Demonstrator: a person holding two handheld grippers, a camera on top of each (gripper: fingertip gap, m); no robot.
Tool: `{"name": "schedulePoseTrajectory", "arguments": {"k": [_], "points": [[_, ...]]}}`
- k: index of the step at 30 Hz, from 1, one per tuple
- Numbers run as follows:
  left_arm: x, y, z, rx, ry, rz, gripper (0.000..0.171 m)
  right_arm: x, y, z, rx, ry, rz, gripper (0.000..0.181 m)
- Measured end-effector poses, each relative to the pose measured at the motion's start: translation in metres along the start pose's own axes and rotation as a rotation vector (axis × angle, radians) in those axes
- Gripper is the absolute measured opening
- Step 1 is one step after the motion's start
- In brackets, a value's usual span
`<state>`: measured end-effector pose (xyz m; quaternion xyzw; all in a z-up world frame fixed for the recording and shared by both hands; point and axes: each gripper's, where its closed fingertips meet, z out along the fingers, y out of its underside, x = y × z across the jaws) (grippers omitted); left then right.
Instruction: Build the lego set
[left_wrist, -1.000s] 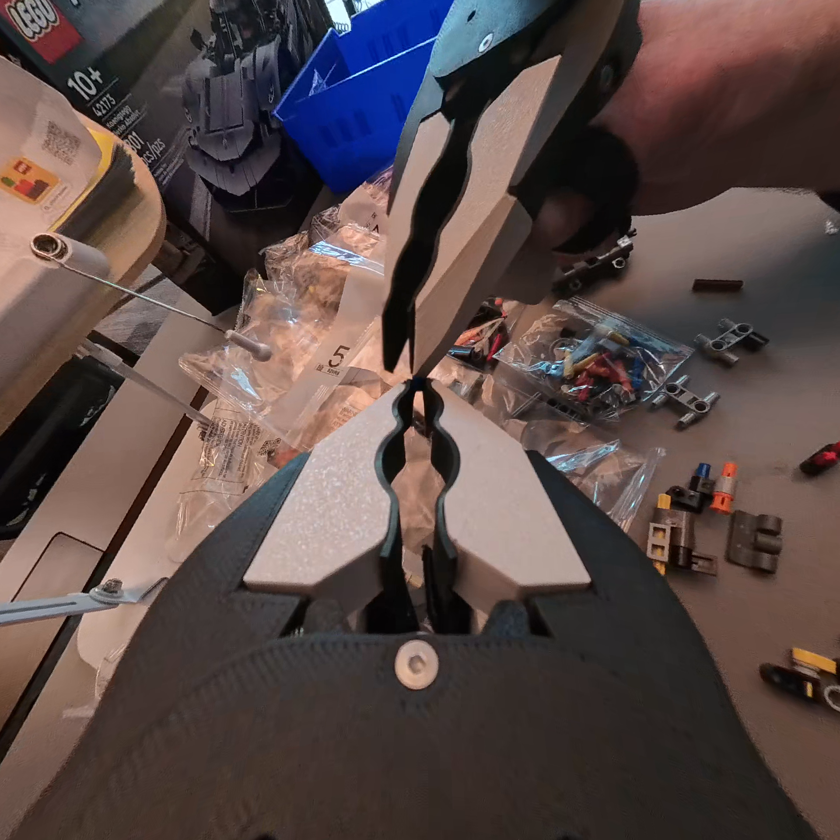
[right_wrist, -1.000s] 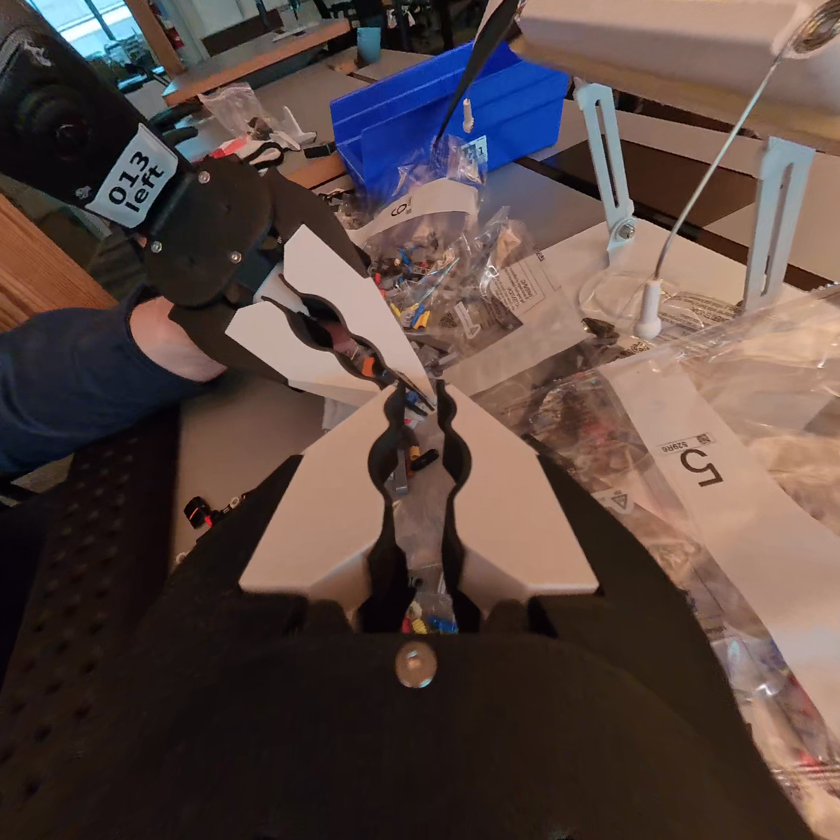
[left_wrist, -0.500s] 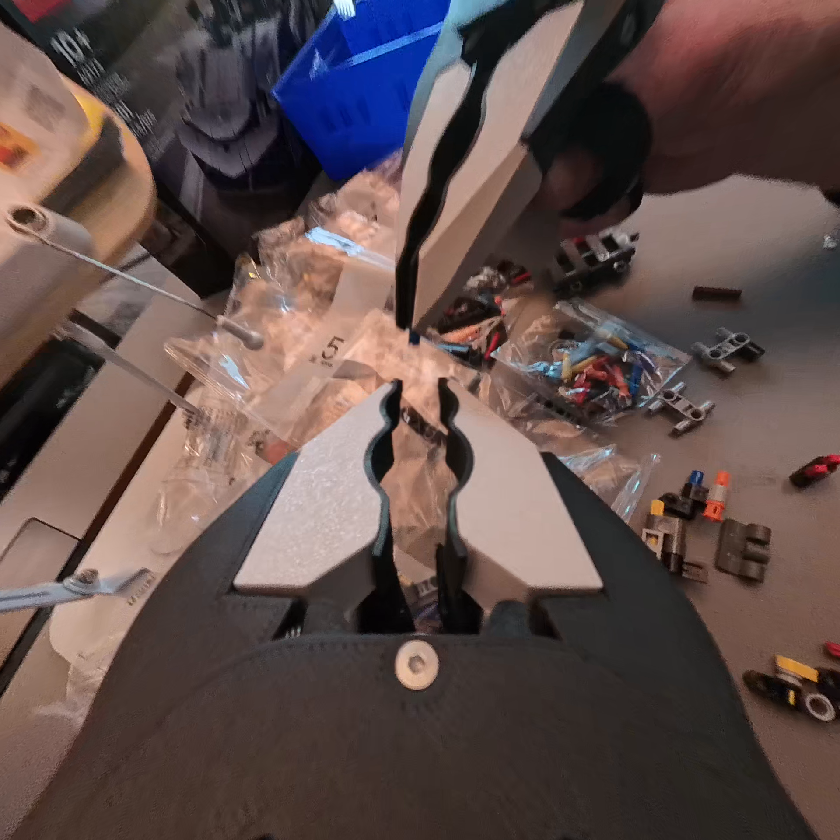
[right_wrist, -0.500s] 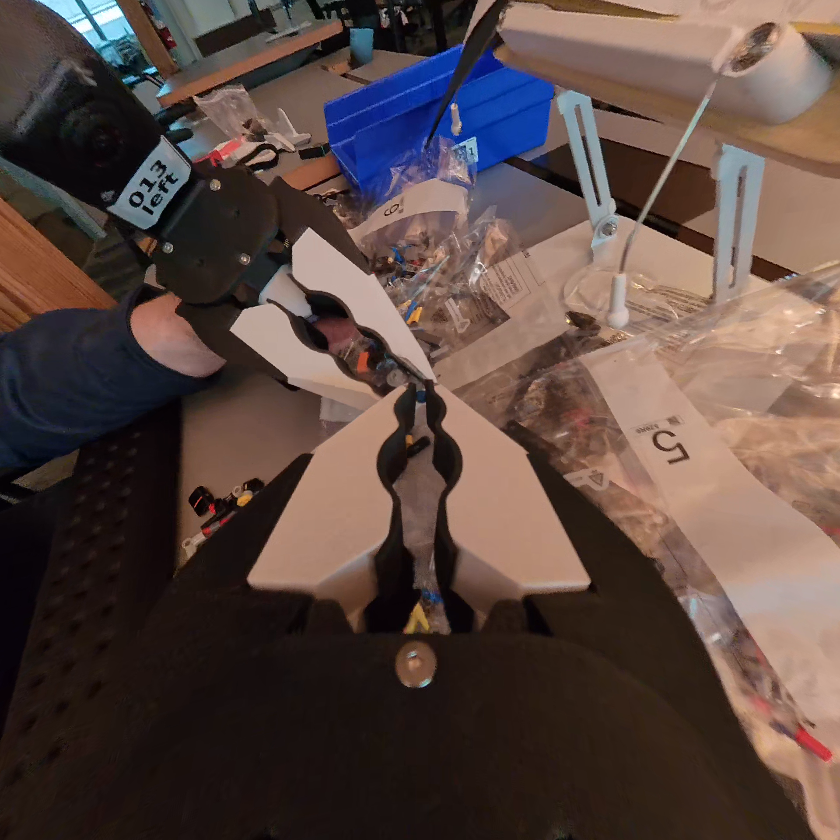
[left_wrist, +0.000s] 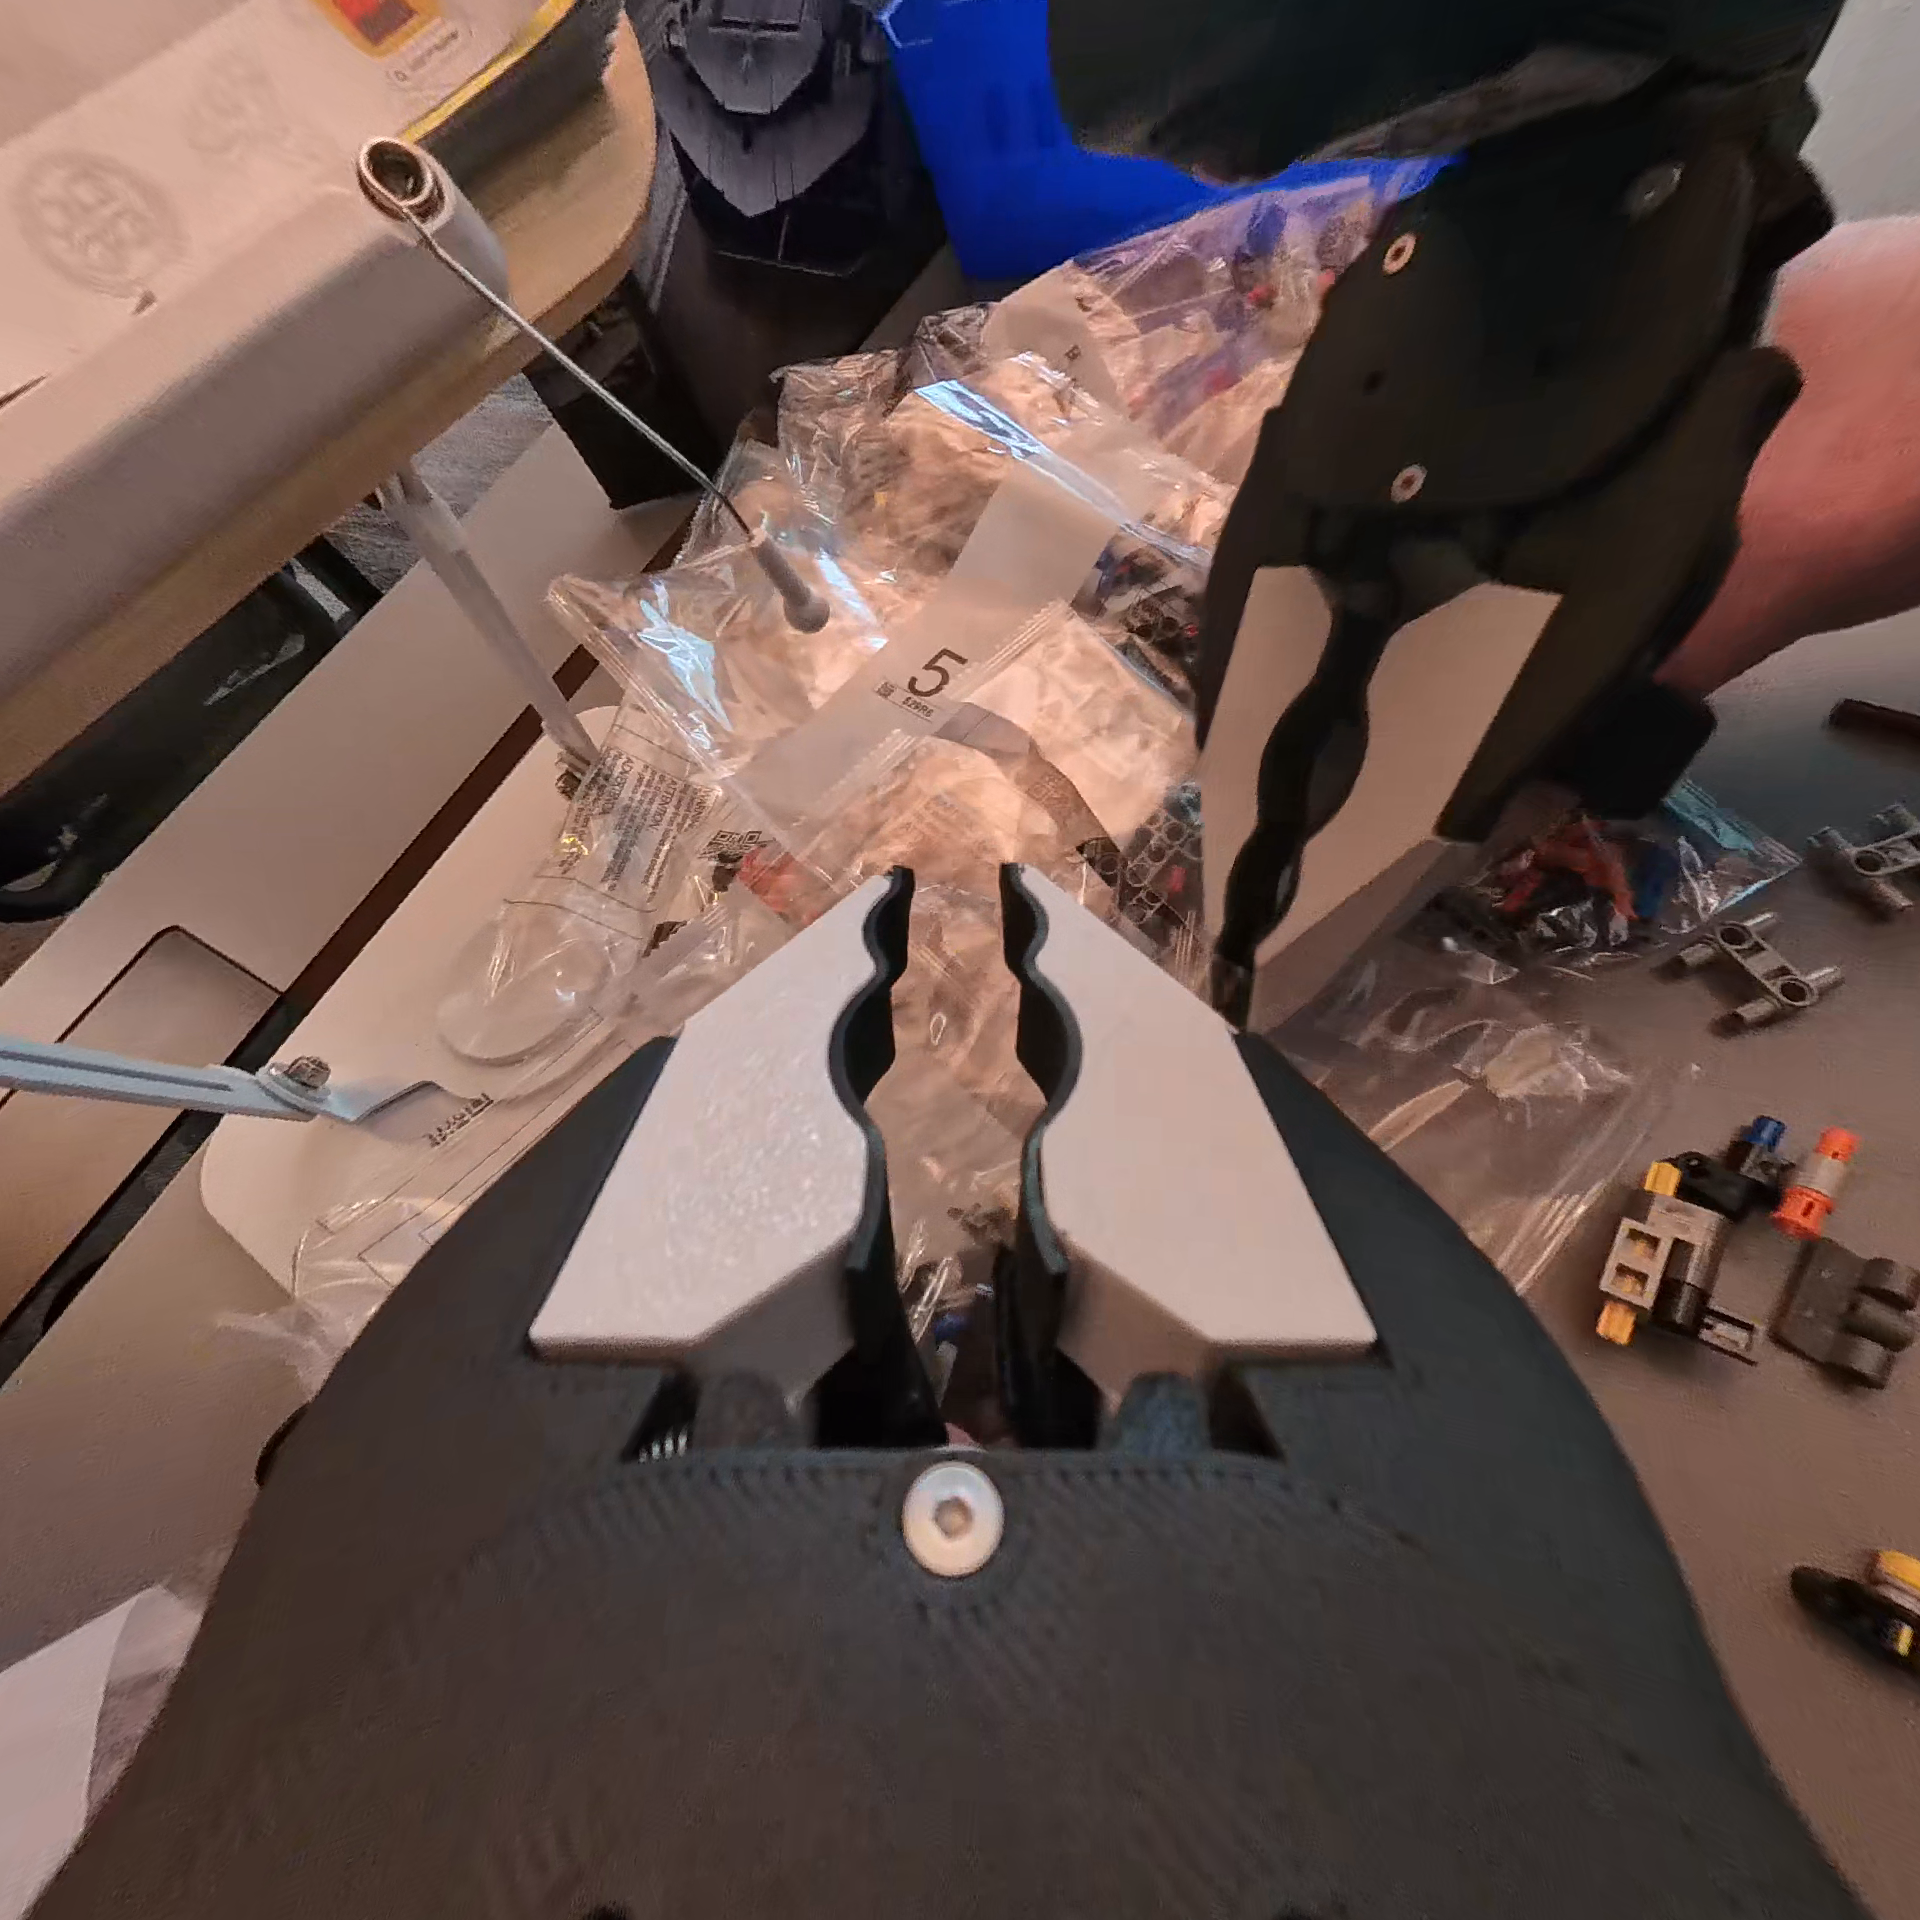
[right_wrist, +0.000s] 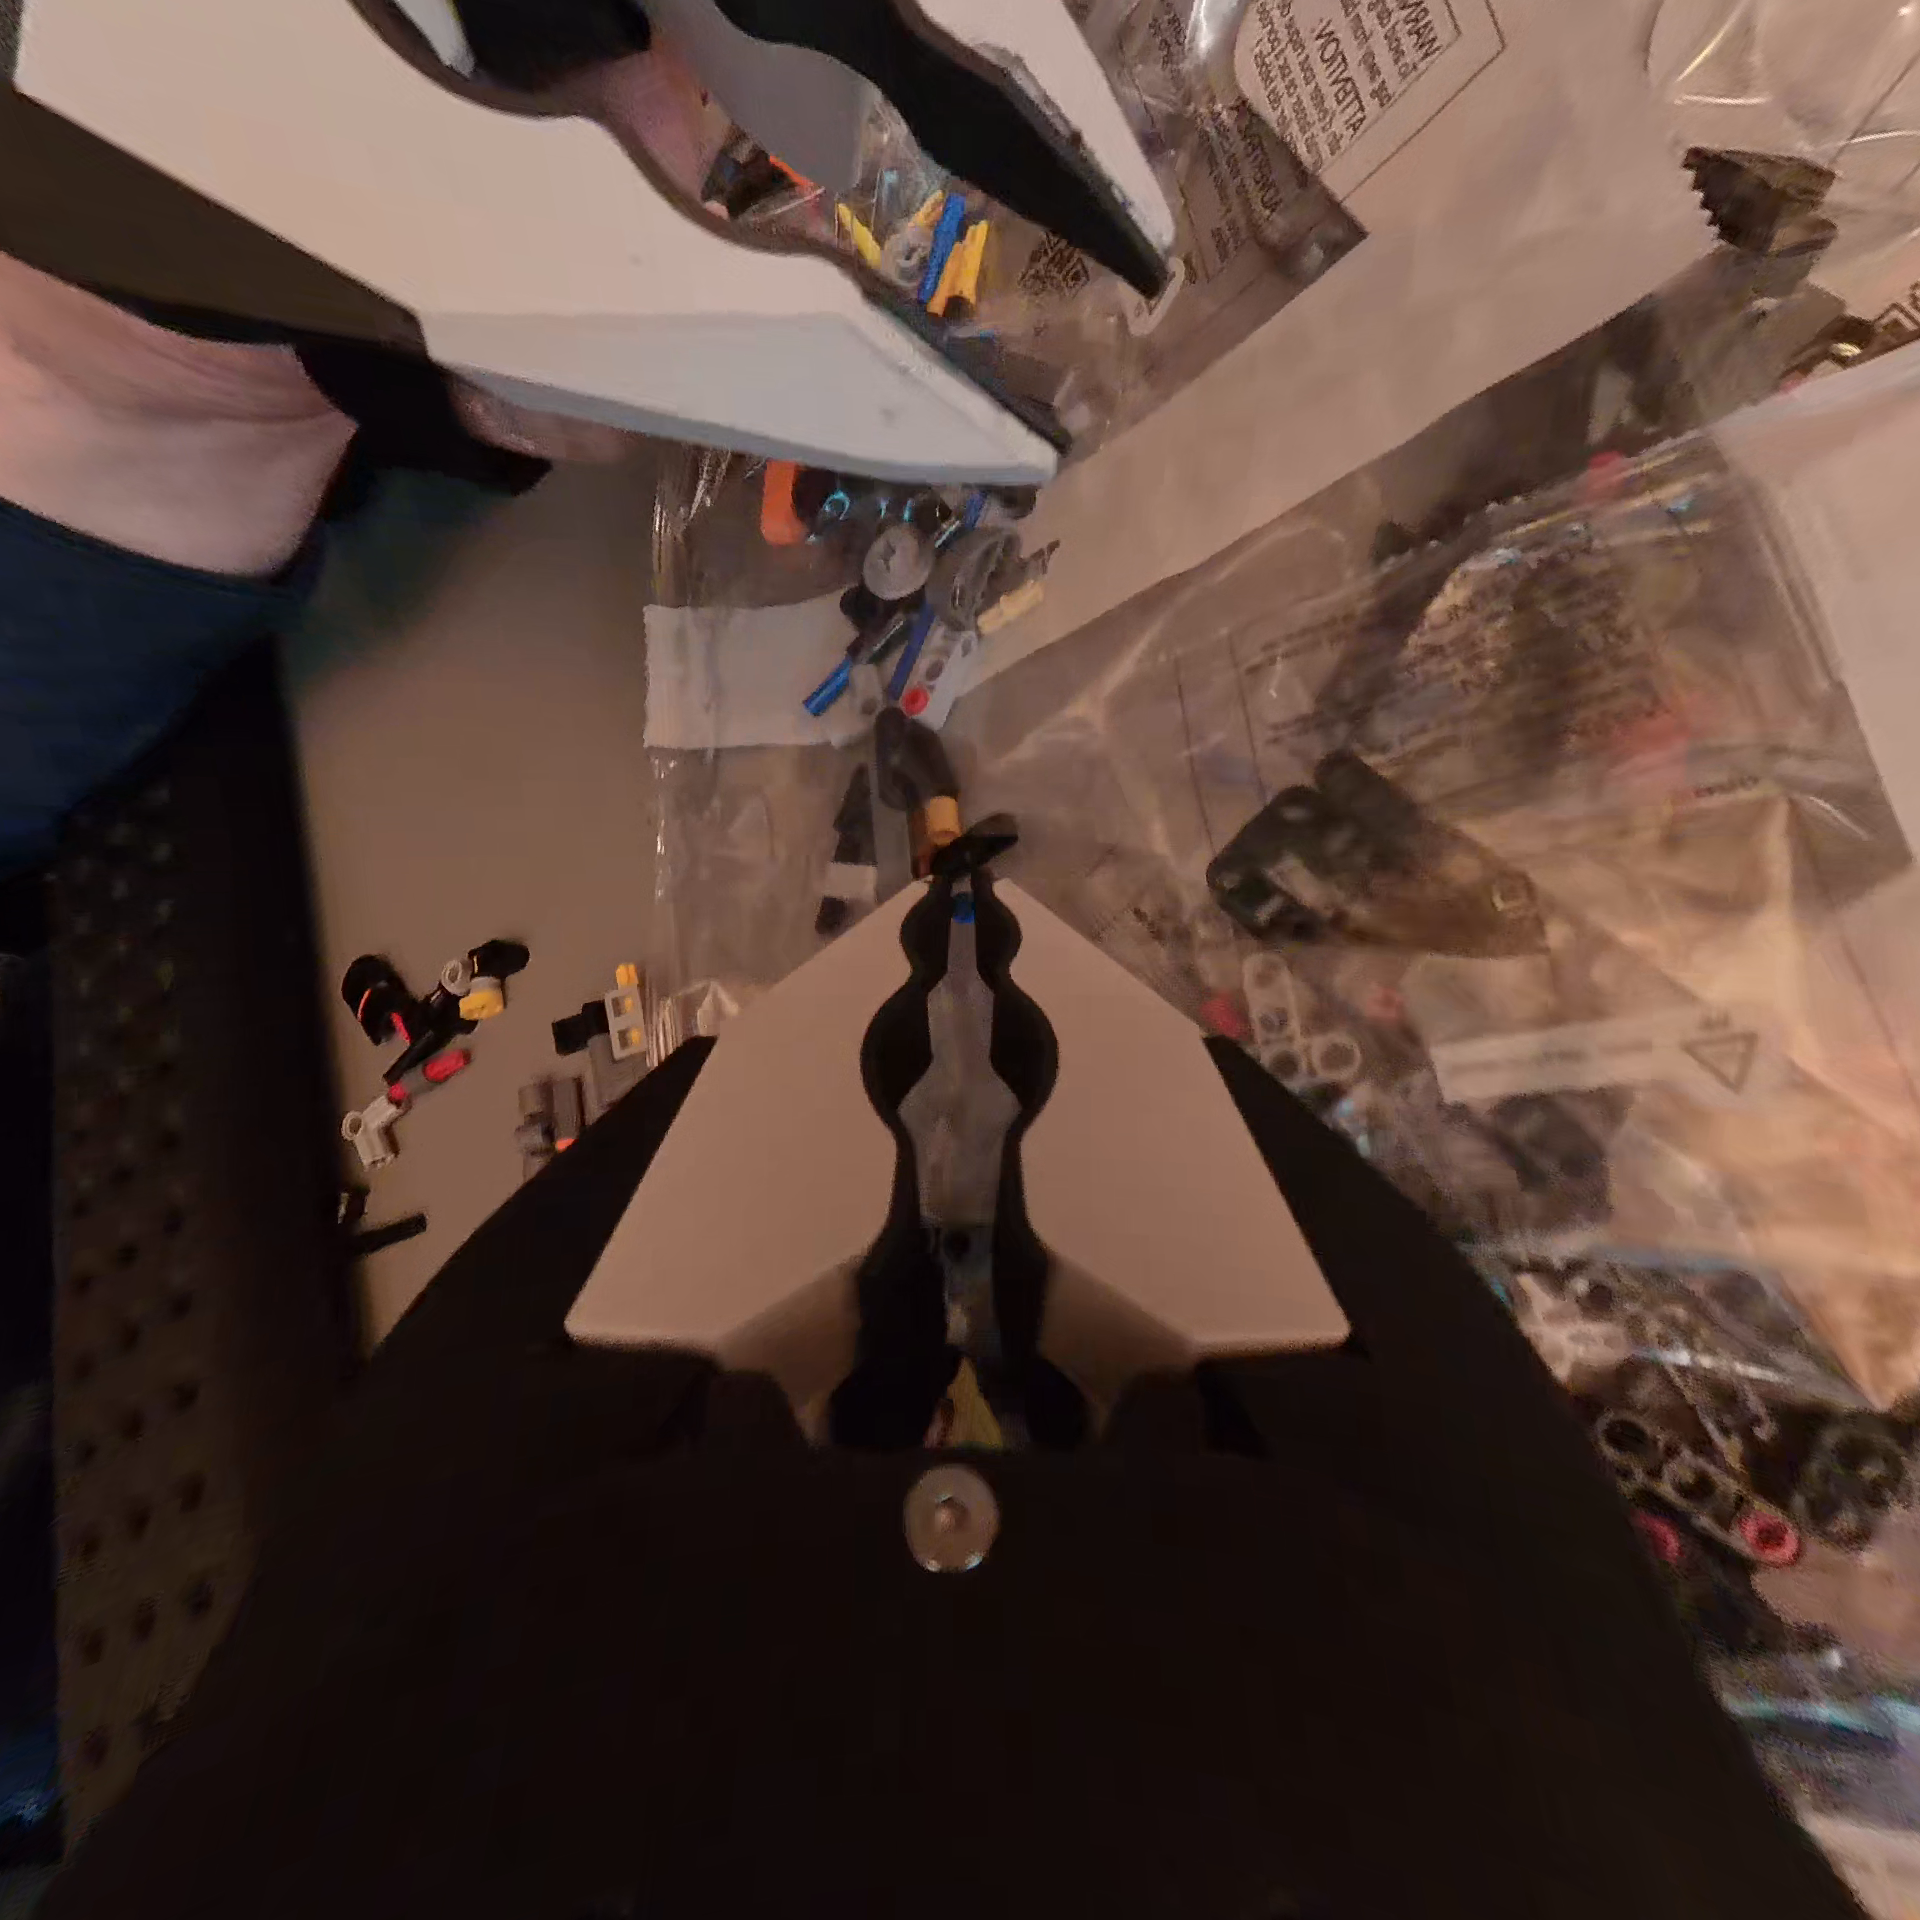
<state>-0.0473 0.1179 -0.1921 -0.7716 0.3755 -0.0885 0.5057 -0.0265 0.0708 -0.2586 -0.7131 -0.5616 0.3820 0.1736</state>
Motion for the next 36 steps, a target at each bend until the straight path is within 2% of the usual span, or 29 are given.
{"name": "schedulePoseTrajectory", "arguments": {"k": [8, 11, 15, 21, 25, 31, 34, 36], "points": [[-0.001, 0.004, 0.002, -0.023, -0.014, 0.001, 0.015, -0.008, -0.027, 0.011, 0.113, -0.038, -0.040, 0.001], [-0.004, 0.004, 0.001, -0.018, -0.015, -0.014, 0.015, -0.011, -0.032, 0.011, 0.132, -0.041, -0.058, 0.010], [-0.006, 0.005, 0.001, -0.020, -0.017, -0.023, 0.015, -0.005, -0.035, -0.008, 0.171, -0.026, -0.016, 0.021], [-0.002, 0.007, 0.000, -0.030, 0.016, -0.030, 0.019, 0.012, -0.029, -0.044, 0.216, 0.043, 0.031, 0.022], [0.012, 0.008, 0.002, -0.046, 0.090, -0.018, 0.028, 0.022, -0.030, -0.069, 0.277, 0.087, 0.051, 0.021], [0.052, 0.029, 0.014, -0.200, 0.244, -0.009, 0.060, 0.028, -0.025, -0.073, 0.269, 0.096, 0.071, 0.021], [0.060, 0.049, 0.022, -0.300, 0.248, 0.044, 0.060, 0.026, -0.024, -0.070, 0.255, 0.098, 0.060, 0.021], [0.061, 0.058, 0.026, -0.334, 0.253, 0.056, 0.049, 0.026, -0.025, -0.070, 0.258, 0.096, 0.058, 0.020]]}}
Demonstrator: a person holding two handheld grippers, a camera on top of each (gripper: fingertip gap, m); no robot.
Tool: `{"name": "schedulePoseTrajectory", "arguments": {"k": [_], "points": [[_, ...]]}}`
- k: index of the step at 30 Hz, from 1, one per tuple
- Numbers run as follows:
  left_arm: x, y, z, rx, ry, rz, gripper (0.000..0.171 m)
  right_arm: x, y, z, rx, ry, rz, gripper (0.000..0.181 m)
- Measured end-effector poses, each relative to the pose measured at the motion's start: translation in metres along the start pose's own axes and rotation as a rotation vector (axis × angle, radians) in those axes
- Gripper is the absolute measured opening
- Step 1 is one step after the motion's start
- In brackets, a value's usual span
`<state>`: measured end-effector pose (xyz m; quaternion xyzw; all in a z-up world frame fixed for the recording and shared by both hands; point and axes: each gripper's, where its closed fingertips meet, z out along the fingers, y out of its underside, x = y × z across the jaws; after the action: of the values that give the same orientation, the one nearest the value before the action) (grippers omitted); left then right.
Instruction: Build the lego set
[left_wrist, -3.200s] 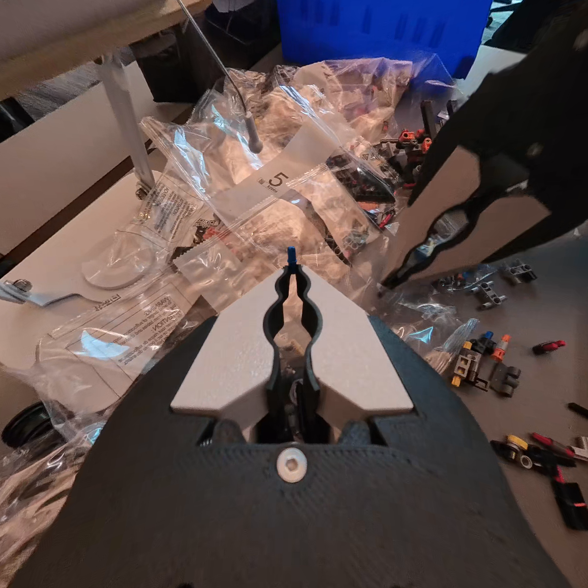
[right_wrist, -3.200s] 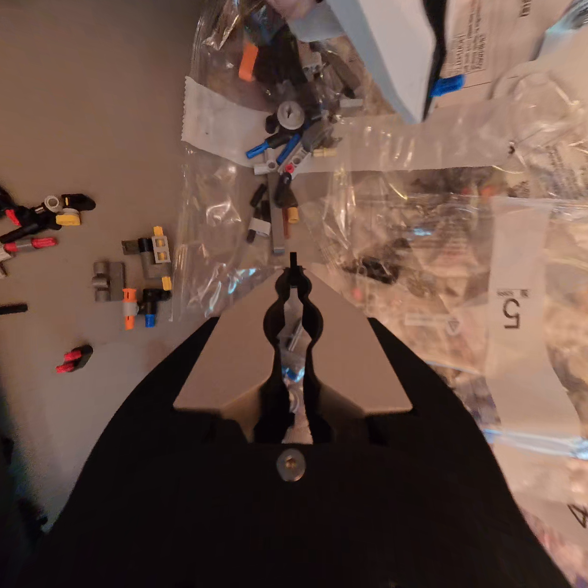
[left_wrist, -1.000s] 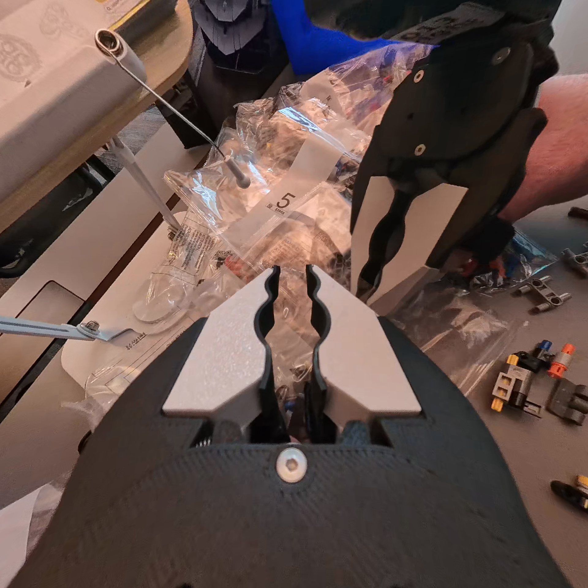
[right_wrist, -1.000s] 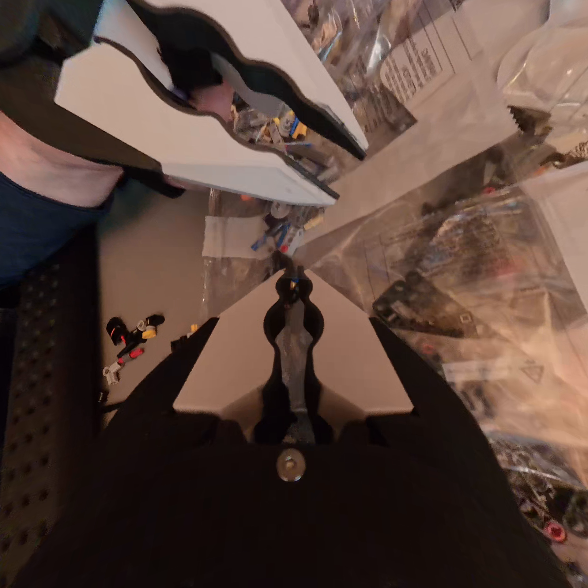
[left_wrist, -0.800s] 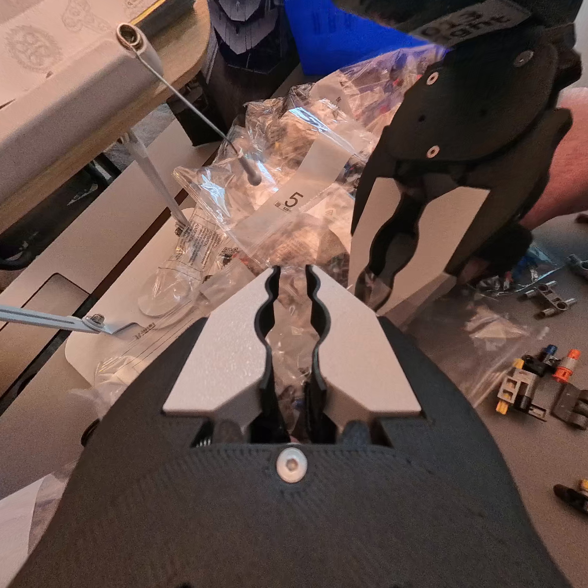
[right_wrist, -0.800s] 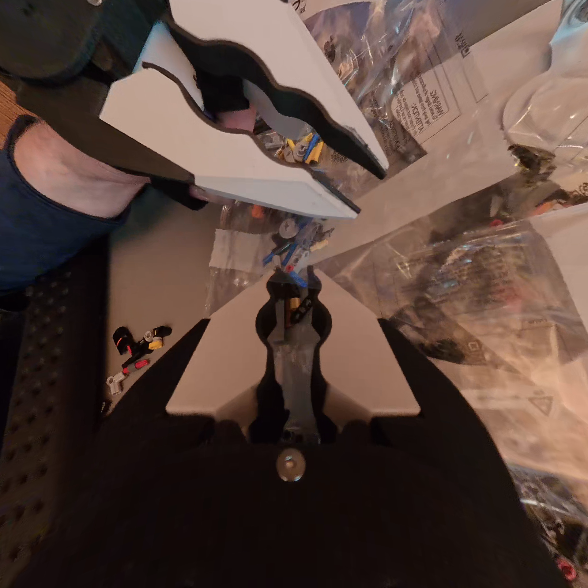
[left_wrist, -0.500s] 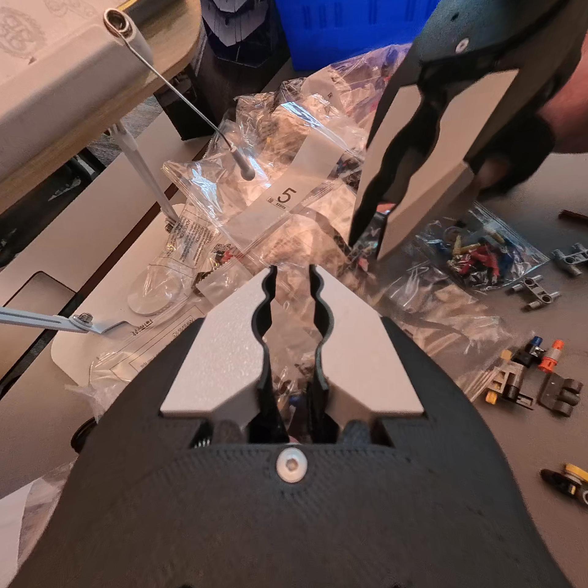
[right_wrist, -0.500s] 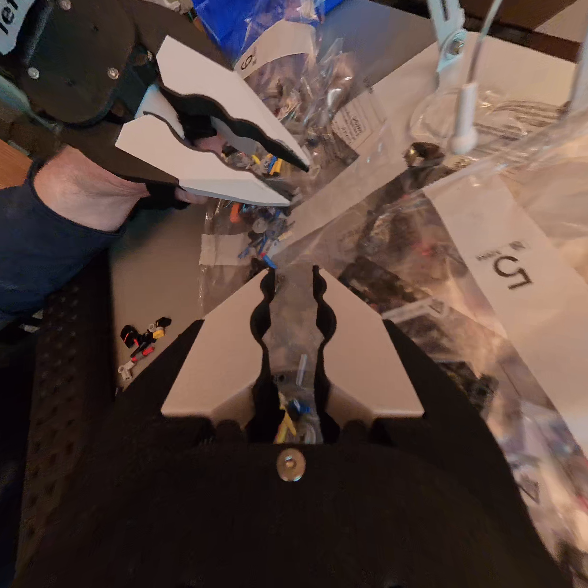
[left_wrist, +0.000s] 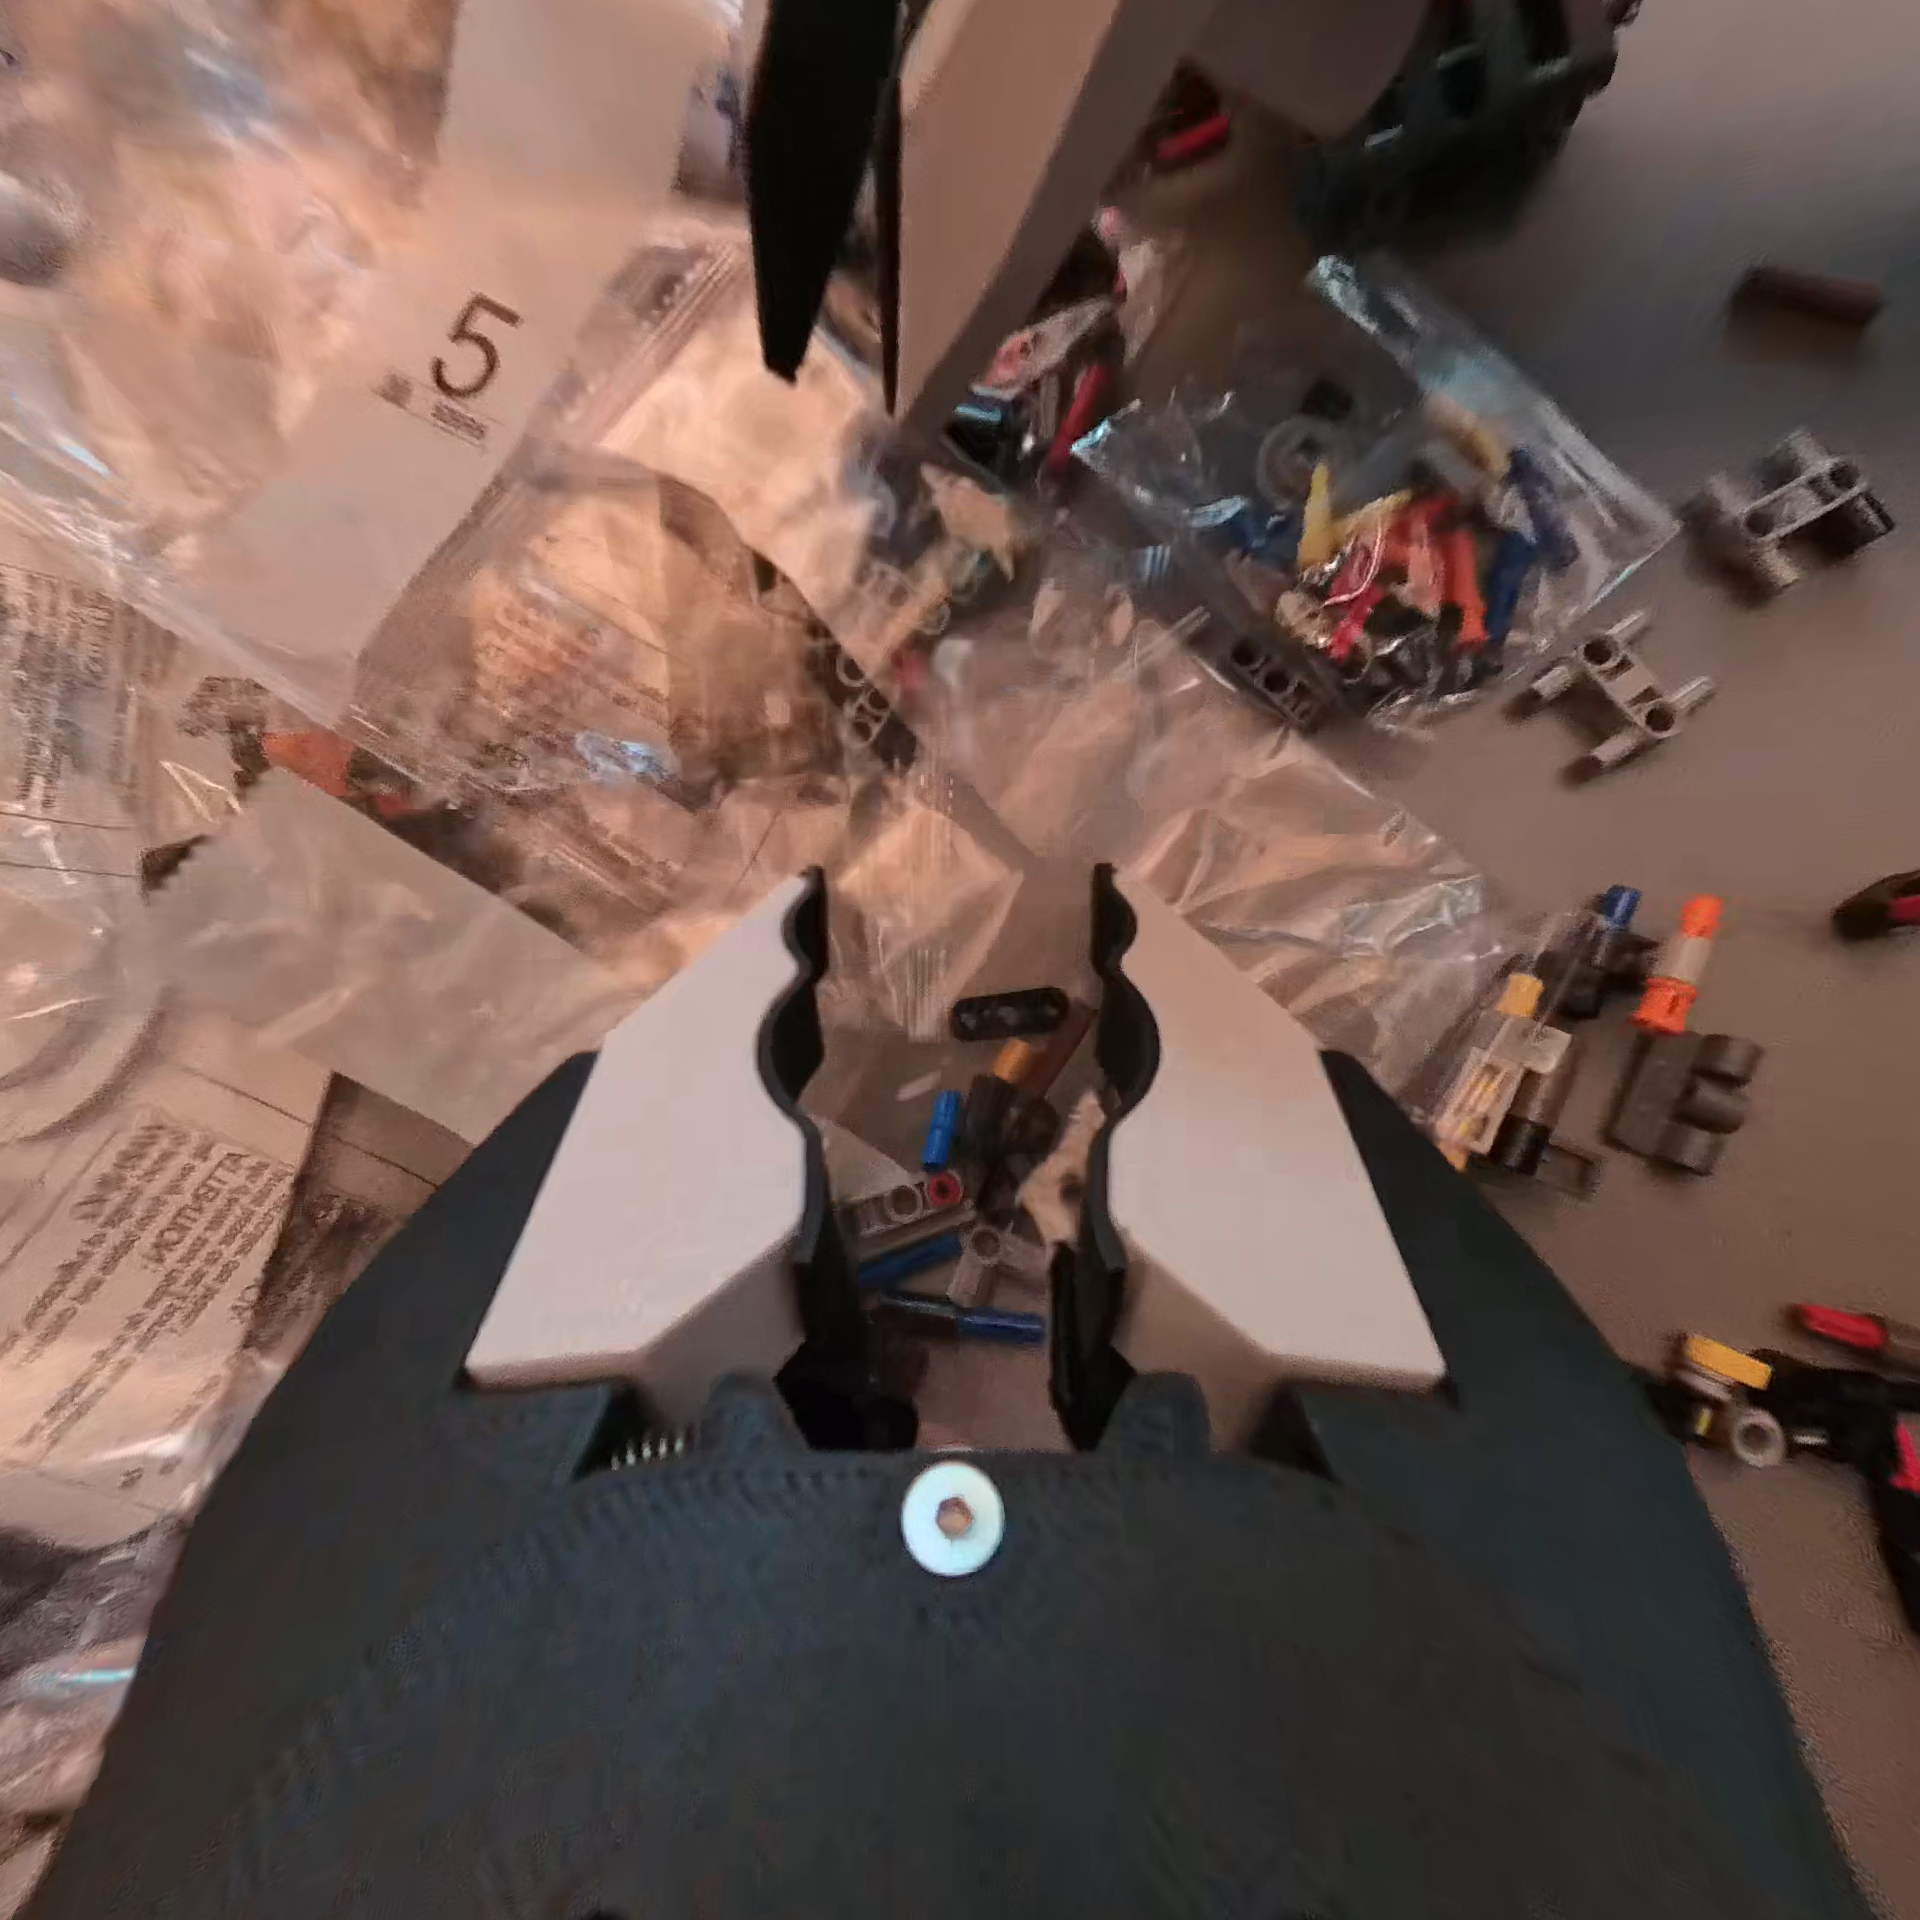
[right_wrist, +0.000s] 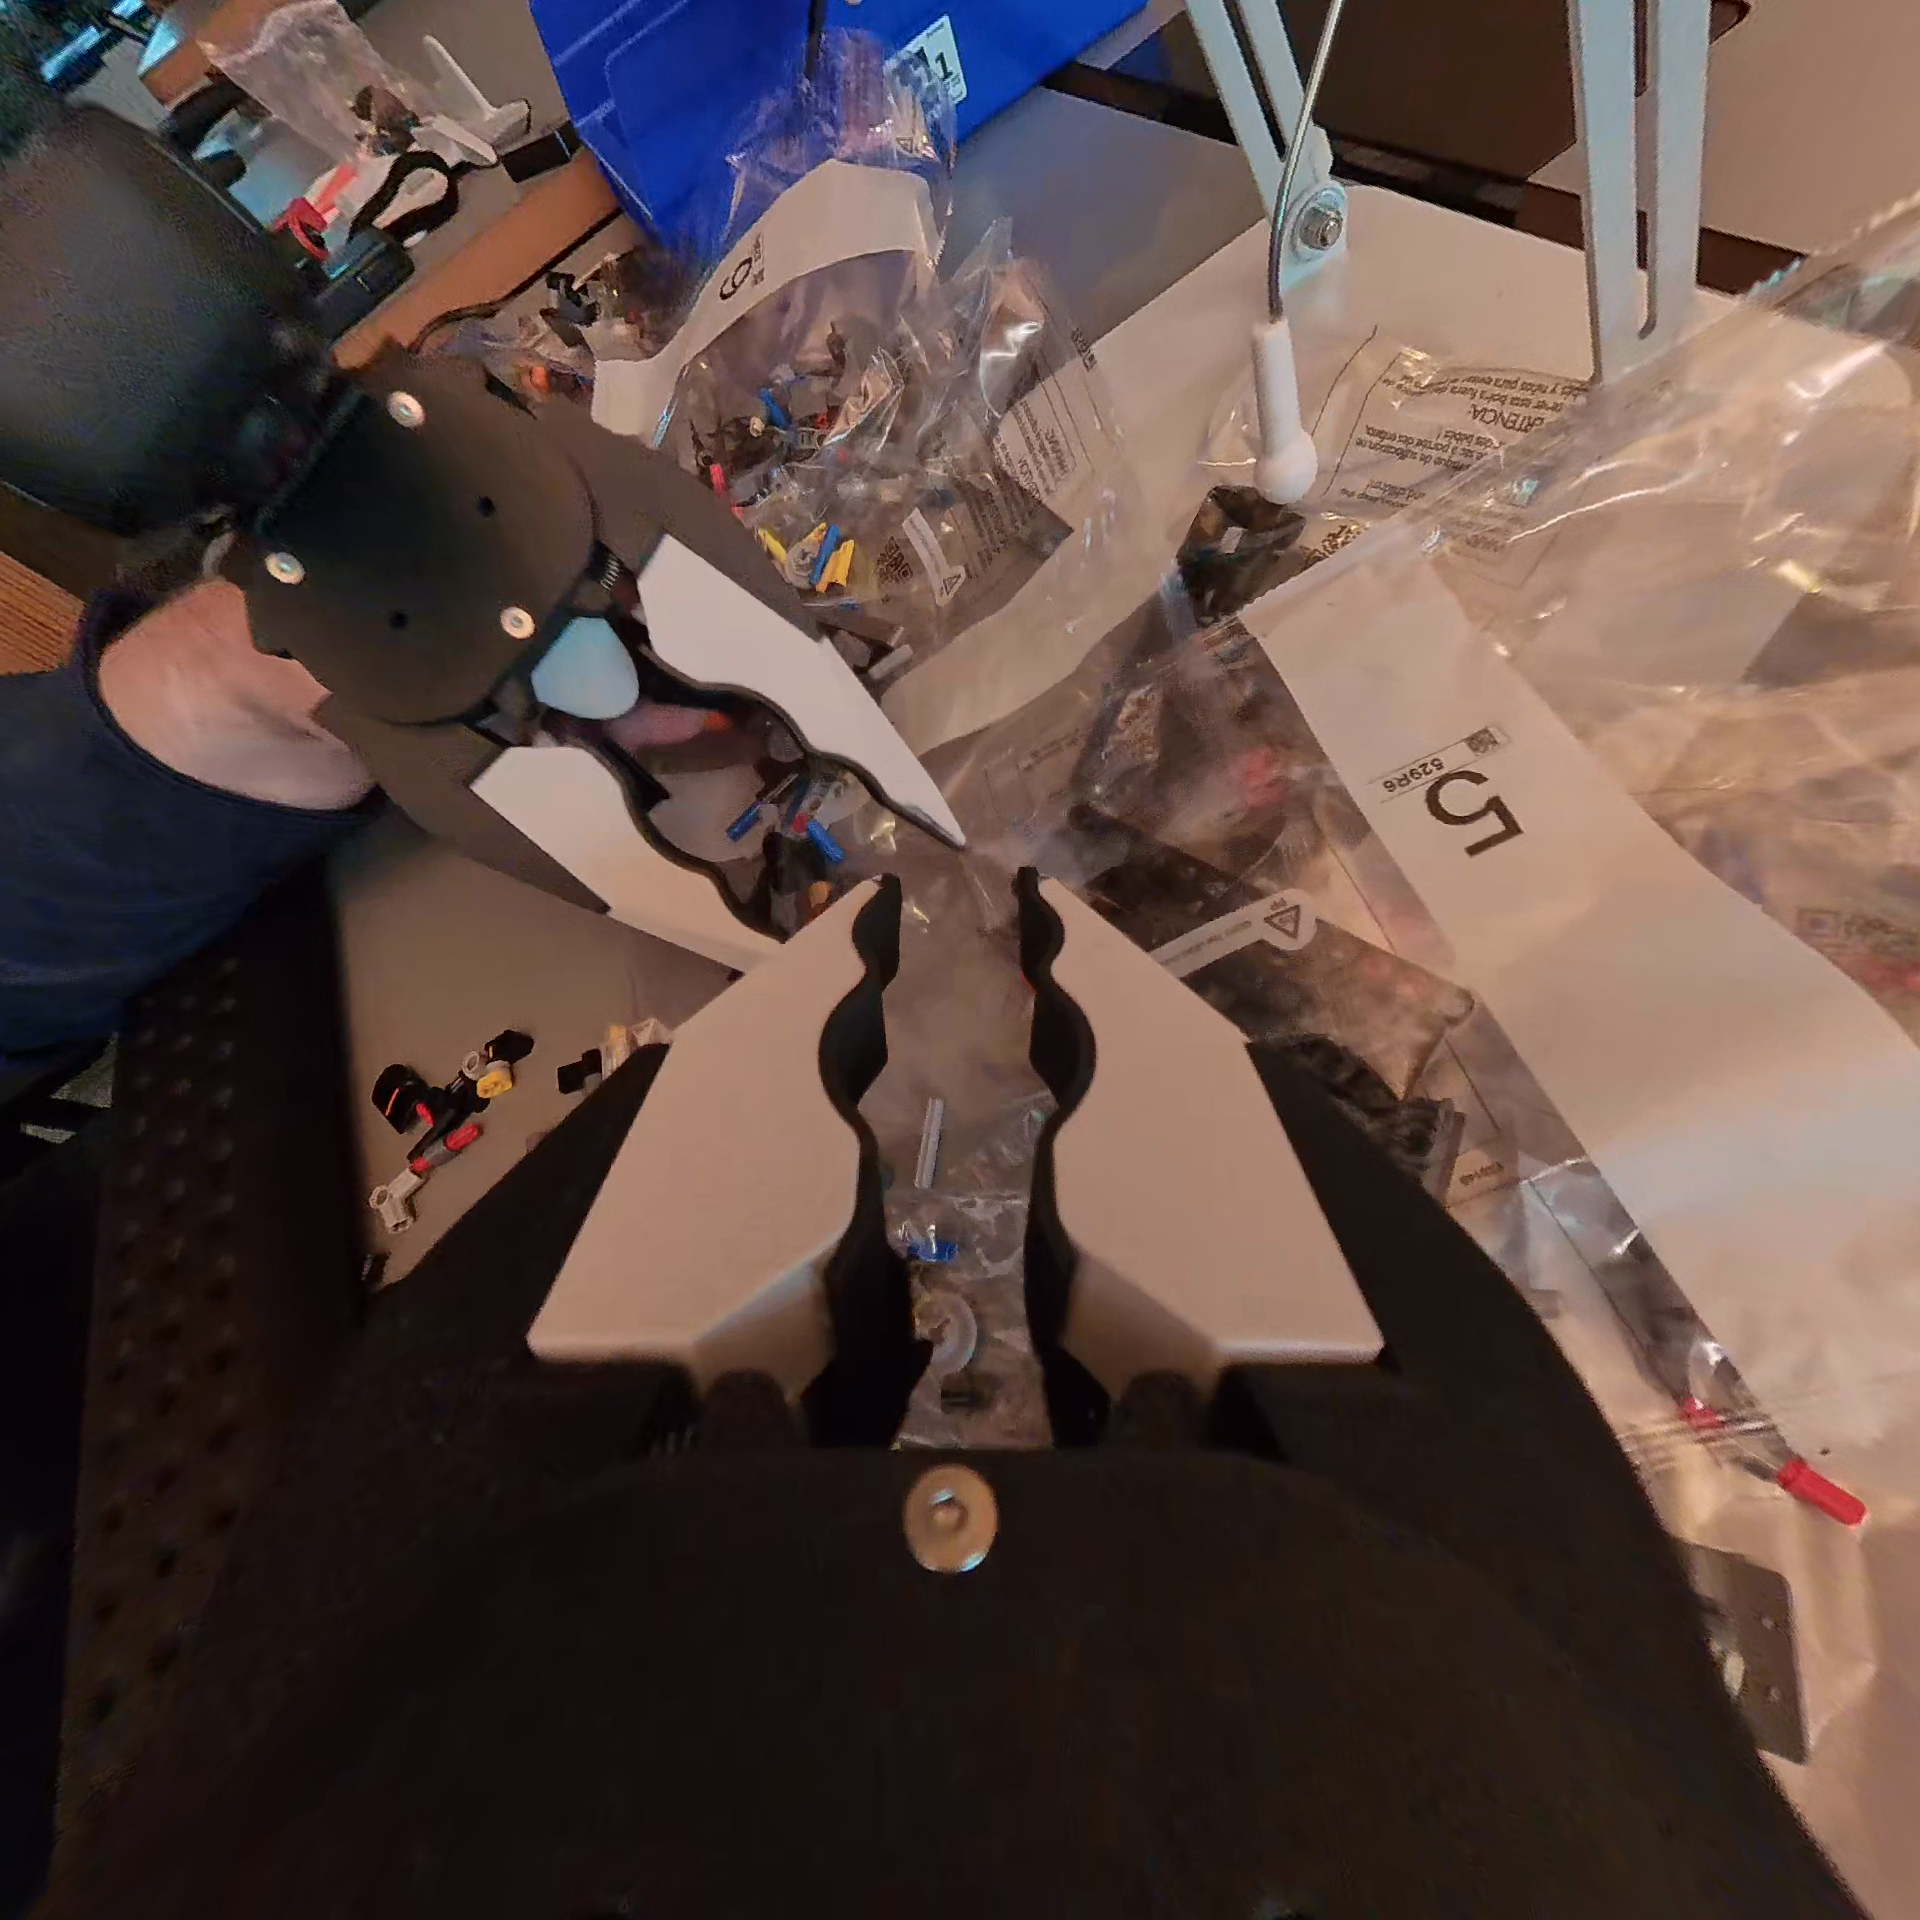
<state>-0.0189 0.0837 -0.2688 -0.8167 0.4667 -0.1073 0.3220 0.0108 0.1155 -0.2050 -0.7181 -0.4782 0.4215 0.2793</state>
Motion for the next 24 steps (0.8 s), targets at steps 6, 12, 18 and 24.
{"name": "schedulePoseTrajectory", "arguments": {"k": [6, 12, 18, 24], "points": [[0.003, 0.004, 0.005, -0.020, 0.011, 0.019, 0.000, 0.001, -0.004, -0.005, 0.022, 0.000, 0.004, 0.020], [-0.006, -0.009, -0.012, 0.082, 0.006, -0.035, 0.000, 0.003, -0.006, -0.009, 0.037, 0.005, 0.007, 0.019], [-0.024, -0.033, -0.043, 0.271, -0.027, -0.119, 0.000, 0.002, -0.011, -0.013, 0.066, 0.000, -0.001, 0.019], [-0.030, -0.060, -0.082, 0.490, 0.005, -0.187, 0.000, 0.000, -0.015, -0.016, 0.093, -0.021, 0.004, 0.022]]}}
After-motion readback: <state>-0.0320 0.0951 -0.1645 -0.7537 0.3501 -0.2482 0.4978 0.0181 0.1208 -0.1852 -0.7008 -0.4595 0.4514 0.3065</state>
